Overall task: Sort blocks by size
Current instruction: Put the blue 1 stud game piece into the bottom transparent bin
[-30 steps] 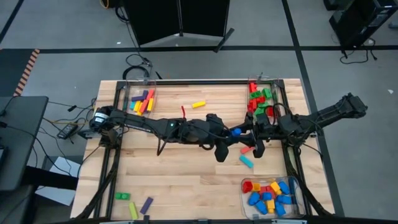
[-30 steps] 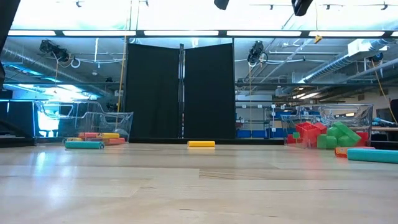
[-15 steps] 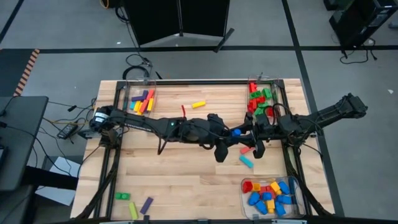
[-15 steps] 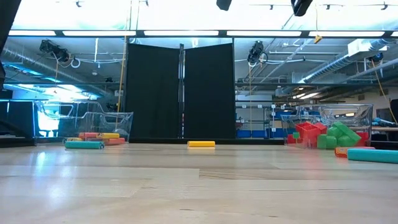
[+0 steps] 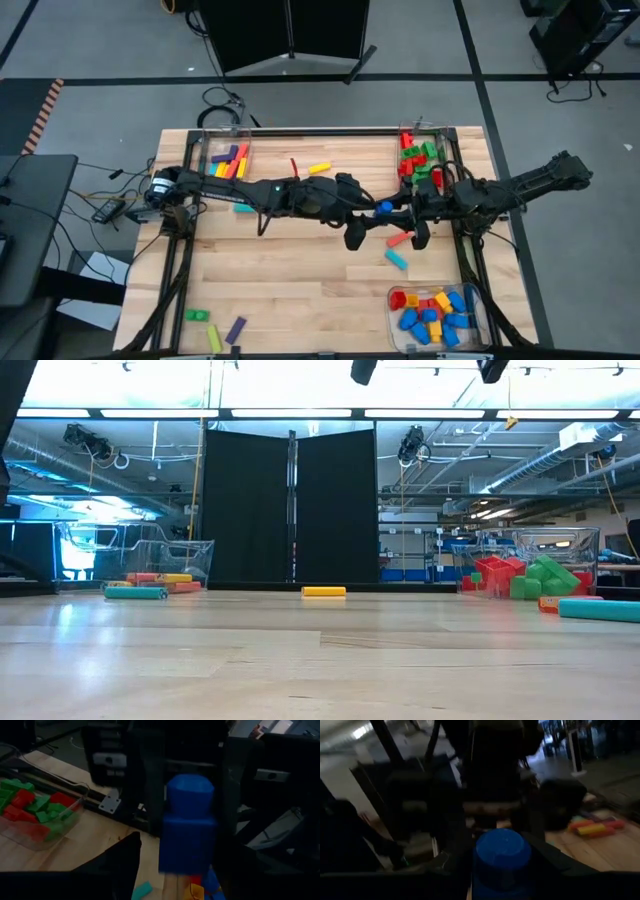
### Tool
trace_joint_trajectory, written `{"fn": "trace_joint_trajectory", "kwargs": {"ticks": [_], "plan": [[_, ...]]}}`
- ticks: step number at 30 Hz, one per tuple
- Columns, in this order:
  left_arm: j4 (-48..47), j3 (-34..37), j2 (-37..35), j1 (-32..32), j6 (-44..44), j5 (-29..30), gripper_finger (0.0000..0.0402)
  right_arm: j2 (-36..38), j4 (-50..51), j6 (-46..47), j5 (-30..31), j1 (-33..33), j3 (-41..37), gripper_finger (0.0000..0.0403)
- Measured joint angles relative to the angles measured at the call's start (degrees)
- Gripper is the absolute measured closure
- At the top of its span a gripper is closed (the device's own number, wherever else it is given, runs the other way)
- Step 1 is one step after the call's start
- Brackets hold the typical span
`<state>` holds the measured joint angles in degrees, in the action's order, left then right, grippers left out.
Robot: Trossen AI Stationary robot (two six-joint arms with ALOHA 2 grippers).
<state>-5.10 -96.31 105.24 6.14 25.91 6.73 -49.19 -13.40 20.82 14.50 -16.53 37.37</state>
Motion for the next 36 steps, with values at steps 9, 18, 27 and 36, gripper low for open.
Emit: {"fn": "trace_joint_trajectory", "kwargs": {"ticks": [9, 18, 27, 36], "plan": [[-8.9, 0.0, -5.7, -0.7, -2.0, 3.6, 0.0165, 1.2, 36.1, 2.7, 0.7, -0.3, 14.5, 0.0247], [-26.5, -0.1, -9.6, 0.9, -0.4, 12.2, 0.0165, -2.1, 70.4, 23.8, 0.3, -3.1, 26.9, 0.0247], [-33.3, 3.5, -9.4, 4.0, 0.3, 13.6, 0.0165, -9.7, 86.7, 50.7, -3.9, -13.2, 30.4, 0.0247], [-32.3, 10.4, -9.4, 10.3, 4.7, 13.6, 0.0165, -22.1, 84.7, 78.4, -9.5, -29.8, 30.4, 0.0247]]}}
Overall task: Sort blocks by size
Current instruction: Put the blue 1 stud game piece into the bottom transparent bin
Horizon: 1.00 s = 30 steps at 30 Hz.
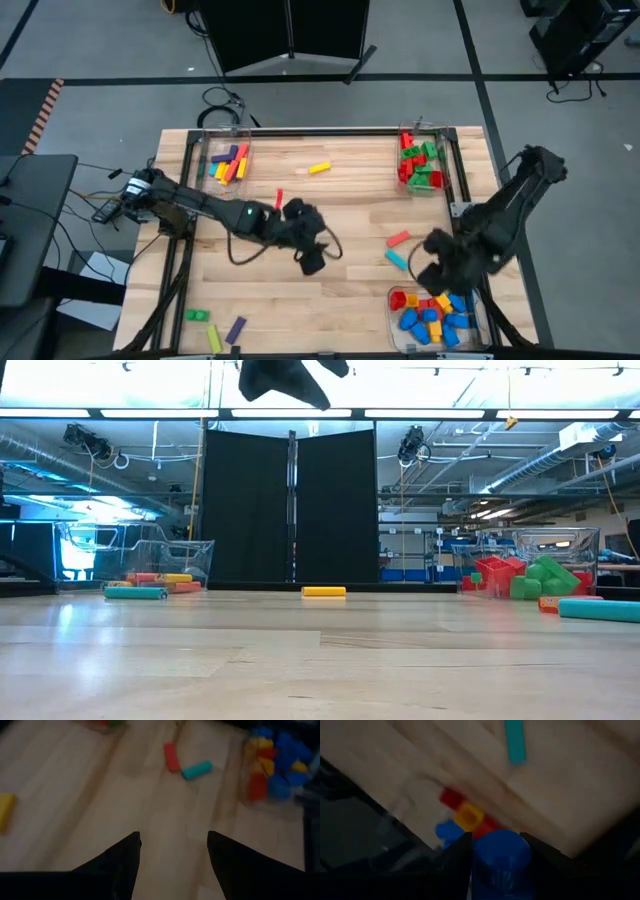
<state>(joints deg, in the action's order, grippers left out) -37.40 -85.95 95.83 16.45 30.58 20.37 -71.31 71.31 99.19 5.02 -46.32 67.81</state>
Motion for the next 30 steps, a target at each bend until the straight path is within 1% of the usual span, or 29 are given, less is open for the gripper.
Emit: {"fn": "trace_joint_trajectory", "kwargs": {"ticks": [6, 10, 15, 18, 20, 23, 26, 30], "plan": [[0.7, 2.3, 0.0, 5.3, 2.9, 0.0, 0.0165, -7.0, -1.3, 15.8, -6.5, -9.2, -0.1, 0.0247], [0.5, 2.6, 0.0, 8.1, 4.0, 0.3, 0.0165, -10.2, -4.2, 24.1, -6.9, -13.7, -0.1, 0.0247], [0.7, 2.6, 0.0, 10.5, 4.6, 0.8, 0.0165, -12.8, -8.6, 31.2, -7.6, -16.8, -0.2, 0.0247], [0.8, 2.6, 0.0, 11.5, 5.6, 0.8, 0.0165, -13.6, -14.5, 31.8, -8.4, -17.1, -2.1, 0.0247], [0.7, 2.6, 0.0, 12.4, 6.0, 0.8, 0.0165, -14.1, -19.6, 31.8, -8.3, -17.0, -4.6, 0.0247], [0.8, 2.6, 0.0, 13.8, 6.1, 0.8, 0.0165, -14.5, -24.5, 32.1, -8.3, -17.0, -7.9, 0.0246], [0.6, 2.6, 0.0, 15.1, 6.8, 0.7, 0.0165, -14.9, -25.3, 32.2, -8.8, -17.0, -8.7, 0.0237], [0.6, 2.6, 0.0, 16.1, 7.5, 0.8, 0.0165, -14.8, -25.4, 32.2, -9.2, -16.7, -8.7, 0.0209]]}}
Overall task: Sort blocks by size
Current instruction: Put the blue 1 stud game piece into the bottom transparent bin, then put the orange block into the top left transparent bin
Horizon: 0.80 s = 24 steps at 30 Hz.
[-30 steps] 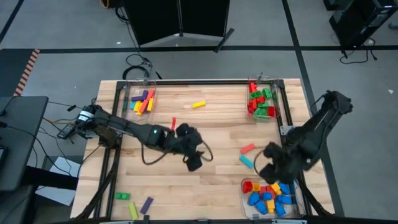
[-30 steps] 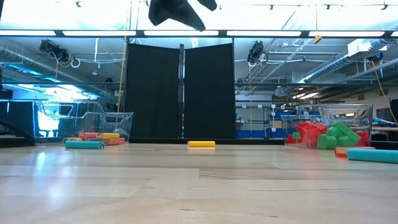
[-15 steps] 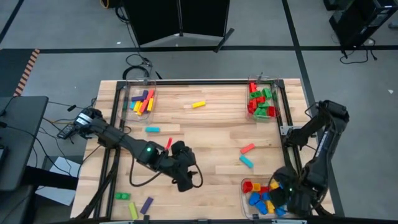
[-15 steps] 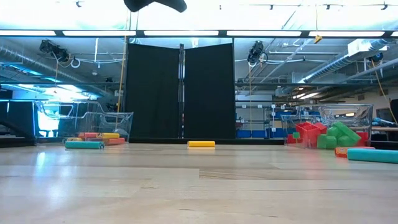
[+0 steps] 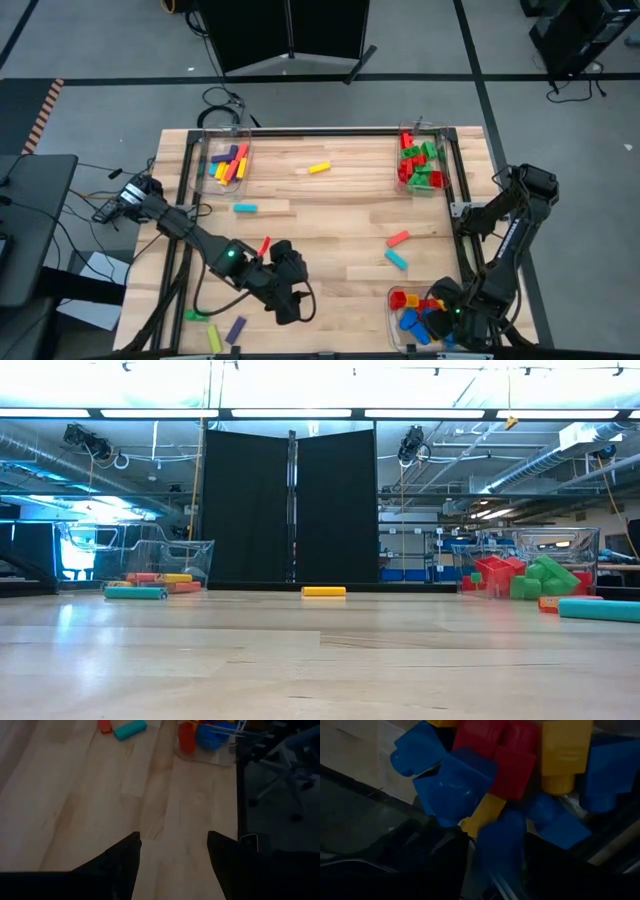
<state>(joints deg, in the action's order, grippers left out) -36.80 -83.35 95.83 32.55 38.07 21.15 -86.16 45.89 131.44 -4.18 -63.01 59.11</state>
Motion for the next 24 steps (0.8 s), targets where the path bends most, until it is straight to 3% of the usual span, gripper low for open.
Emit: {"fn": "trace_joint_trajectory", "kwargs": {"ticks": [8, 13, 20, 24], "plan": [[-0.4, 0.0, 0.0, 0.7, -0.1, 0.0, 0.0165, 0.2, 0.0, 0.0, -2.0, 1.0, 0.0, 0.0143], [-0.4, 0.0, 0.0, 0.5, -1.5, -1.2, 0.0165, 2.9, 1.0, 0.0, -1.0, 1.0, 1.2, 0.0126], [-0.1, 0.0, 0.0, -1.9, -1.7, -1.1, 0.0165, 10.7, 12.4, -3.8, 10.1, 1.8, 4.3, 0.0135], [0.2, 0.0, 0.0, -4.1, -0.6, 0.1, 0.0165, 15.6, 18.7, -12.0, 18.9, 4.9, 4.4, 0.0140]]}}
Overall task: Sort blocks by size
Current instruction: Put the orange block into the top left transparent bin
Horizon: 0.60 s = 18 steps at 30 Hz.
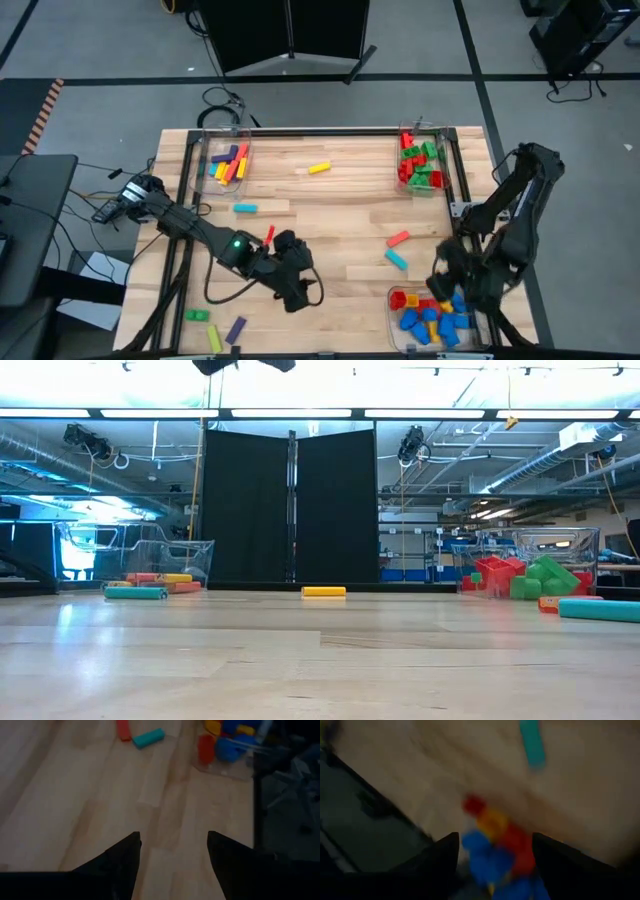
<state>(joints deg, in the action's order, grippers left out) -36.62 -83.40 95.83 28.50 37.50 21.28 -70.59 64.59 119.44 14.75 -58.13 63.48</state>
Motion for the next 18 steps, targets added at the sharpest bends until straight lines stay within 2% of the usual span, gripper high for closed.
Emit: {"fn": "trace_joint_trajectory", "kwargs": {"ticks": [4, 8, 11, 15, 18], "plan": [[0.3, 0.0, 0.0, -2.7, 0.9, 1.4, 0.0165, 3.4, 2.2, -13.3, 8.6, 5.8, 0.0, 0.0147], [1.7, 0.0, 0.0, -5.4, 2.0, 1.5, 0.0165, 4.5, 2.4, -32.5, 9.0, 14.7, 0.0, 0.0151], [3.3, 0.0, 0.0, -7.2, 2.1, 1.6, 0.0165, 4.2, 3.3, -46.7, 5.8, 22.3, 0.0, 0.0151], [4.7, 0.0, 0.0, -9.2, 3.3, 1.6, 0.0165, 2.4, 4.3, -66.2, -4.3, 33.8, 0.0, 0.0151], [5.4, 0.0, 0.0, -10.2, 4.3, 1.6, 0.0165, 0.4, 6.0, -80.0, -7.7, 40.1, 0.0, 0.0153]]}}
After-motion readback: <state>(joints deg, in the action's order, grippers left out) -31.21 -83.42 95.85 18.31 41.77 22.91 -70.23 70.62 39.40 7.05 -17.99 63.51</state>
